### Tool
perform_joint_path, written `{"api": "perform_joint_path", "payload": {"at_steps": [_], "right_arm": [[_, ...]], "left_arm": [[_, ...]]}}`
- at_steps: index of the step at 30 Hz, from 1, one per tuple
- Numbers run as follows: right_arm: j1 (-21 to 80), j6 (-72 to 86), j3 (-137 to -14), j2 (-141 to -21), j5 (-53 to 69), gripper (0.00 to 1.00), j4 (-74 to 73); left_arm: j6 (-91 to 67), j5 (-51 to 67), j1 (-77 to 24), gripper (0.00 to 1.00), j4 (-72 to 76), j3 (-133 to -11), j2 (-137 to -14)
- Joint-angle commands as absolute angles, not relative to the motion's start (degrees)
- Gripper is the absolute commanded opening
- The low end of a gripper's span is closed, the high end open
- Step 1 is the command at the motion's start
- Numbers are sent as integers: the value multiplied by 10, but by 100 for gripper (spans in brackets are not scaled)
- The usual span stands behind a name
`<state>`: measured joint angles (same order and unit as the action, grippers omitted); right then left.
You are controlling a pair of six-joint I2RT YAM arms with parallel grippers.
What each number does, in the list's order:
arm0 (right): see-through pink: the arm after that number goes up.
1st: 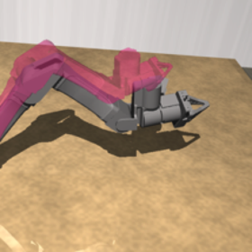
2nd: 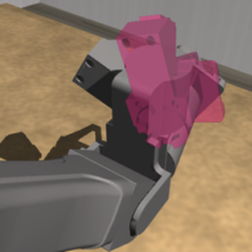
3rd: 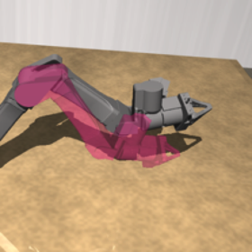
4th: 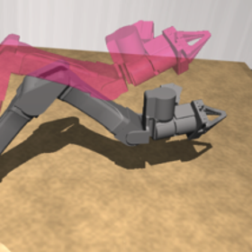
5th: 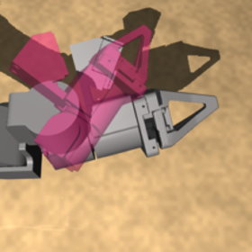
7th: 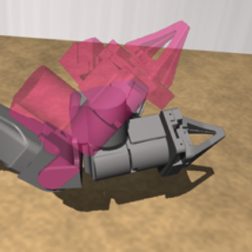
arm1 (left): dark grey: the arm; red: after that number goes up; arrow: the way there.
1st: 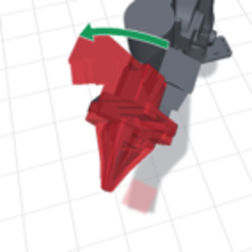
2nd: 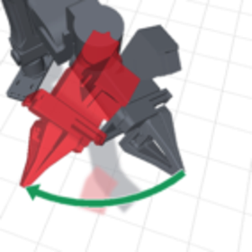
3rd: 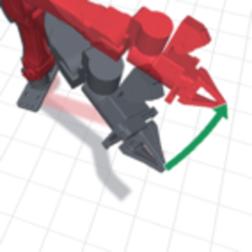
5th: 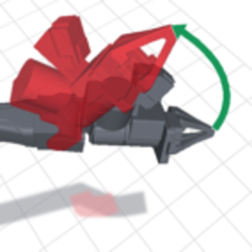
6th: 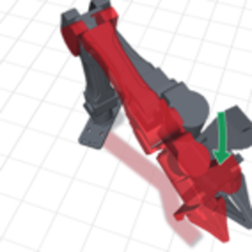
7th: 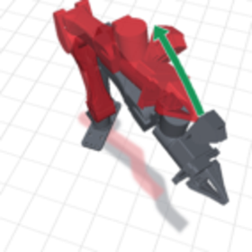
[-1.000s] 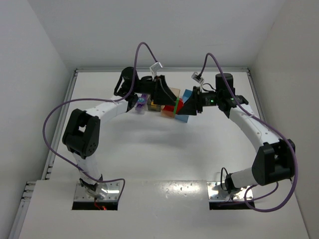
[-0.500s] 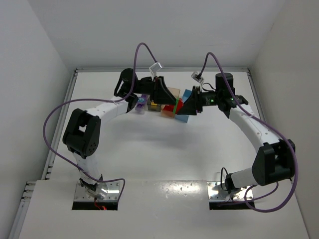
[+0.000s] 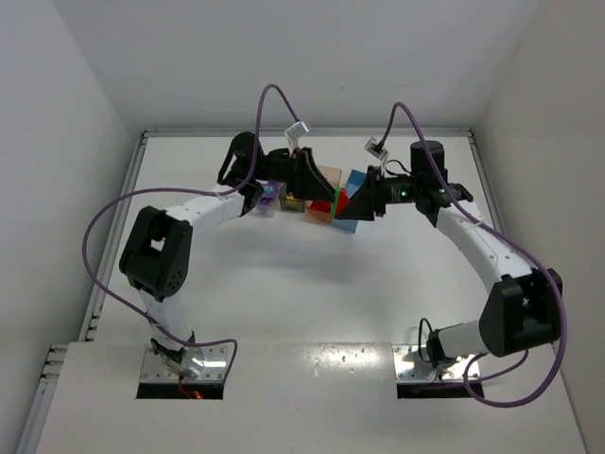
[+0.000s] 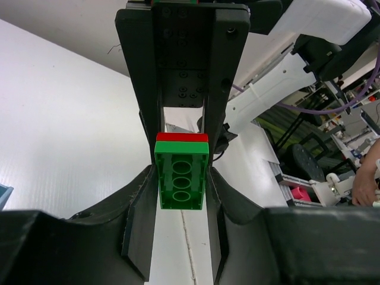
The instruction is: Sort the legos into containers by color
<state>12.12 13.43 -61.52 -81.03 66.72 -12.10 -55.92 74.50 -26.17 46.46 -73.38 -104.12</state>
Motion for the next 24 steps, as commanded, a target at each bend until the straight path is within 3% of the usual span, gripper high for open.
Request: {"api": "perform_joint_path", "payload": {"at_steps": [1,16,18,19,22,24], "right_arm": [[111,115,-616,-769,658,0,-104],[47,105,-541,-696,653,0,-128],[47,114,-536,-691,653,0,-120],[47,122,-536,-691,653,0,-111],[58,150,-536,-696,653,0,-78],[64,180,-541,-711,661,0,-49]], "left_arm": [[-537,756,-269,2,482,-713,-1020],[-499,751,-190,3,425,-701,-997],[-499,751,-201,27,420,-709,-1003],[-499,756,-206,49,415,-714,-1003],[-499,761,-235,66,415,-715,-1003],[-499,761,-247,67,420,-715,-1003]]}}
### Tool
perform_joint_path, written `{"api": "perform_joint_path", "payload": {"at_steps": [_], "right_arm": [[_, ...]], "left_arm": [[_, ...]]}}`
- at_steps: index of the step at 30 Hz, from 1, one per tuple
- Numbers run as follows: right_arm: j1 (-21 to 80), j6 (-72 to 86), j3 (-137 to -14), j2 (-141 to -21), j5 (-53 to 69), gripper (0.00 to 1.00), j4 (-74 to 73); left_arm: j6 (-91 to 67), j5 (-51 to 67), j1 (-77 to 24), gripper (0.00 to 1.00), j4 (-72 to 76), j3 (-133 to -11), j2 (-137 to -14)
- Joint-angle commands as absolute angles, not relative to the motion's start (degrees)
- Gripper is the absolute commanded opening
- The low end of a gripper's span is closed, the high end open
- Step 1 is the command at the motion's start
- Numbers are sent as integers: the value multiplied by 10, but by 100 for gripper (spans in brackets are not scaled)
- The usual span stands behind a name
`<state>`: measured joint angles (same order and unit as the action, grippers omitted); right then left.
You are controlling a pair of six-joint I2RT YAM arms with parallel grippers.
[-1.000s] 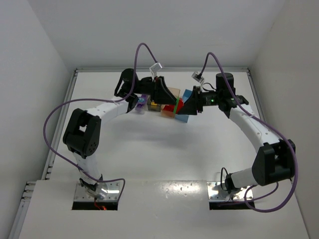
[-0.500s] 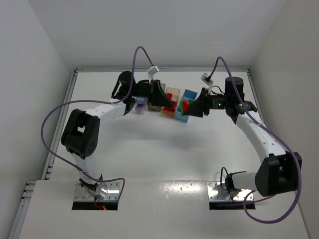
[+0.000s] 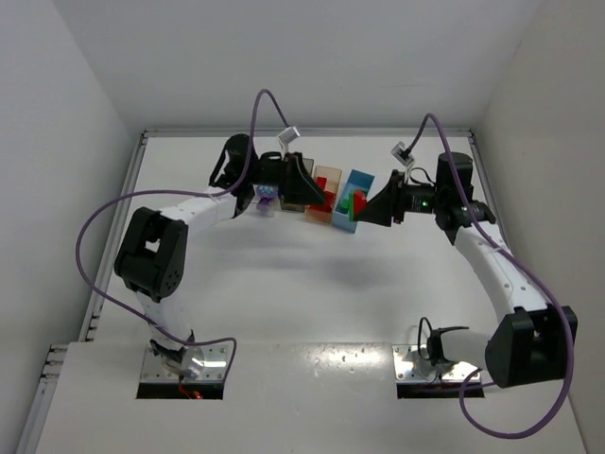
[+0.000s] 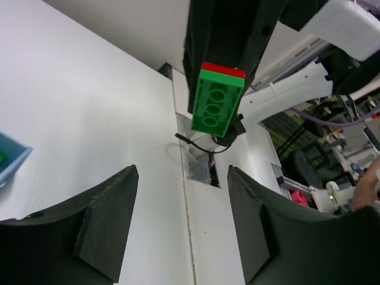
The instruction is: Sort the legos into containers by color
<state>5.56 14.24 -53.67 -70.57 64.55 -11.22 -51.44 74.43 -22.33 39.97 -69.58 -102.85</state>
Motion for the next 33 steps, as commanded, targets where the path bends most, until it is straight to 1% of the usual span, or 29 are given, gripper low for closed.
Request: {"api": "perform_joint_path", "payload": {"at_steps": [1,7,17,20,21,22,23,24,26,27,29,30,33], "right_arm": [[64,185,-541,-711,661,0,-44],[96,197,-561,-742,673,0,-38],[128,208,-577,-758,673,0,-21],[134,208,-583,-758,673,0,-15],[134,208,-583,-758,668,0,-15],[134,214,-583,-758,668,0,-15],[134,214,-583,-764,668,0,-10],[134,214,-583,-764,662,0,-10],[134,214,-583,-764,662,0,-4],[134,219,-583,-764,656,0,-4],[134,219,-583,-764,650,0,2],[134,219,-583,-764,650,0,2],[119,219,-596,-770,650,0,2]], "left_arm": [[-499,761,-257,69,427,-715,-1003],[-538,761,-272,72,487,-715,-1003],[-573,750,-272,72,538,-715,-1009],[-602,750,-272,67,575,-715,-1014],[-607,756,-272,64,581,-715,-1014],[-613,756,-272,55,587,-715,-1019],[-620,756,-272,49,598,-715,-1020],[-621,761,-272,40,605,-709,-1020],[-628,761,-272,32,610,-709,-1020],[-628,766,-272,25,610,-709,-1020],[-633,766,-272,17,624,-704,-1014],[-639,766,-272,11,624,-697,-1014],[-639,766,-272,6,630,-678,-1003]]}}
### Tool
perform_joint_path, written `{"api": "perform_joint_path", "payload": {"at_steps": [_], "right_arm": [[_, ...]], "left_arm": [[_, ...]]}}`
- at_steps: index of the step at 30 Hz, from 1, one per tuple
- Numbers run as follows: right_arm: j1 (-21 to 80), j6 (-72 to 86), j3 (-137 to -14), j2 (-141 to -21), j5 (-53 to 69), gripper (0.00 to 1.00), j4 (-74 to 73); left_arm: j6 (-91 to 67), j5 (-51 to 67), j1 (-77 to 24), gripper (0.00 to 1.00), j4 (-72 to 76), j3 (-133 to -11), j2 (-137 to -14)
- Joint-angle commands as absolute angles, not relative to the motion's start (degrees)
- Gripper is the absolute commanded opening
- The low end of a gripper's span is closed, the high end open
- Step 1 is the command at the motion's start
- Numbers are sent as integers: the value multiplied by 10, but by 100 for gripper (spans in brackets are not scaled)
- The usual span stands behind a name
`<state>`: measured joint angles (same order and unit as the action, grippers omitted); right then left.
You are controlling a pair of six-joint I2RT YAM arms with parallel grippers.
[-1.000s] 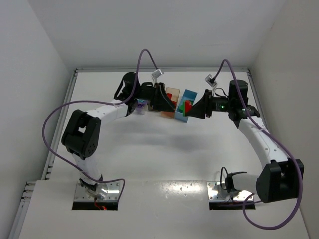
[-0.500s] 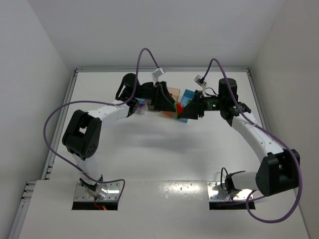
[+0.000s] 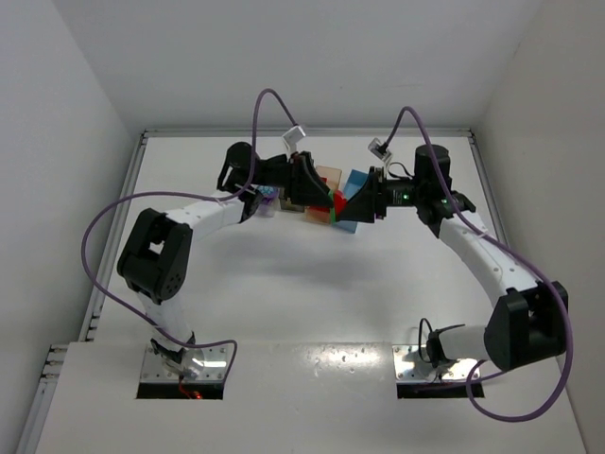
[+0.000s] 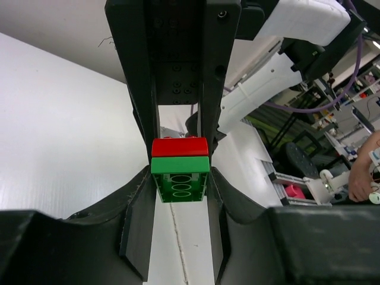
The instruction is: Sort the legos into containers by color
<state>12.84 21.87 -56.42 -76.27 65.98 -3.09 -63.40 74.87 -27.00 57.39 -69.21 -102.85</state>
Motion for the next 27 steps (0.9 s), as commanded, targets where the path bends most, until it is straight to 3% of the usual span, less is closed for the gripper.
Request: {"api": "perform_joint_path", "payload": {"at_steps": [1,7,13,16,22,27], "right_arm": [[105,211,-605,-770,650,0,2],[48,211,-606,-742,645,0,-12],[7,225,-548,-686,635,0,-7],[2,225,-536,-674,628,0,-25],[-4,196,-519,-641,563,0,-83],[-23,183,-519,-621,526,0,-116]], "left_arm": [[-639,766,-265,6,630,-671,-997],[-611,766,-248,5,604,-623,-981],[-452,746,-248,5,410,-654,-982],[-431,725,-248,3,381,-681,-1002],[-235,511,-268,3,82,-841,-1066],[-164,329,-305,5,-24,-968,-1150]]}}
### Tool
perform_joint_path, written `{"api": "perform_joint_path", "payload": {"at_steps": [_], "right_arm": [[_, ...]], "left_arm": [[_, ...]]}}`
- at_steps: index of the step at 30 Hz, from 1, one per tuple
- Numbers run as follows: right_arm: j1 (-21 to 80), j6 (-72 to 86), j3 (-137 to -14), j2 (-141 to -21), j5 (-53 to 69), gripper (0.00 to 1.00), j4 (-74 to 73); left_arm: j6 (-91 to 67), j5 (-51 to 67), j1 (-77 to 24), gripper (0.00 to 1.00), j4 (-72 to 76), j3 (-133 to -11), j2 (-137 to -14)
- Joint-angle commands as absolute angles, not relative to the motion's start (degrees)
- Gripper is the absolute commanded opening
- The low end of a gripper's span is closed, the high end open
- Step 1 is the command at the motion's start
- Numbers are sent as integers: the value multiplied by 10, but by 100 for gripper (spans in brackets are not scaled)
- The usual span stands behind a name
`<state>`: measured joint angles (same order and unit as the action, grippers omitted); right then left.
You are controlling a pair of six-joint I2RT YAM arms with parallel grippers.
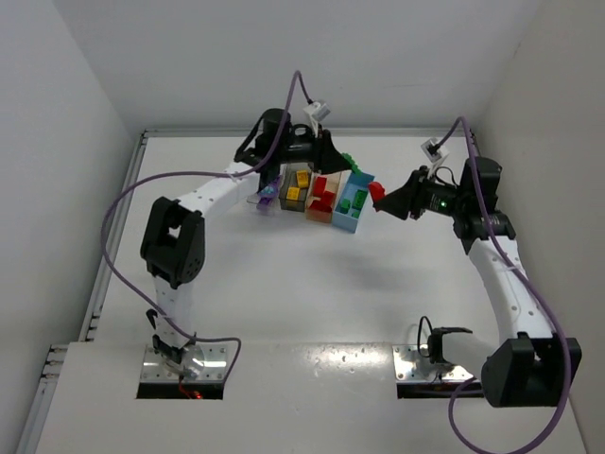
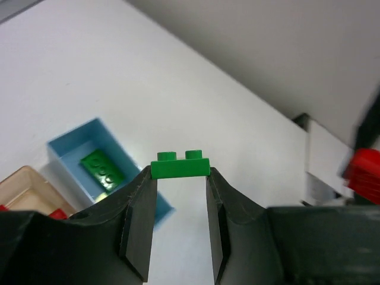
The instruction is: Sort the legos into containers by color
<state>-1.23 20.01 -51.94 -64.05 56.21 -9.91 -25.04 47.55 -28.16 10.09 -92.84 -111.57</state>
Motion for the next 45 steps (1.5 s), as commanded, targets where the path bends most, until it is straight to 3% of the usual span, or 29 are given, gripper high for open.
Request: {"api": "perform_joint_path", "payload": {"at_steps": [1,12,17,22,23,24,28,33,38,45], "right_arm": [[-31,183,-519,-621,519,0,-124],[-62,183,-529,-621,507,0,-129],[-62,178,-540,-642,512,0,-124],[-41,178,-546,-678,518,0,-98],[-33,184,-546,-689,512,0,-77],[-25,184,-546,-689,507,0,-63],[16,202,-581,-746,448,0,-5],[91,231,-646,-885,409,0,32],[111,263,-728,-1015,340,0,24],[122,280,-834,-1157,335,0,13]], "left_arm": [[-158,310,-315,5,-34,-977,-1171],[-141,235,-344,11,-73,-1043,-1272],[-135,250,-344,57,-73,-1061,-1283],[-215,344,-319,75,26,-1021,-1220],[-253,368,-313,90,81,-998,-1181],[-253,376,-307,93,82,-998,-1161],[-275,366,-259,95,101,-972,-1068],[-222,333,-173,96,-2,-938,-1000],[-193,300,-85,100,-148,-916,-981],[-168,260,-40,100,-170,-839,-910]]}}
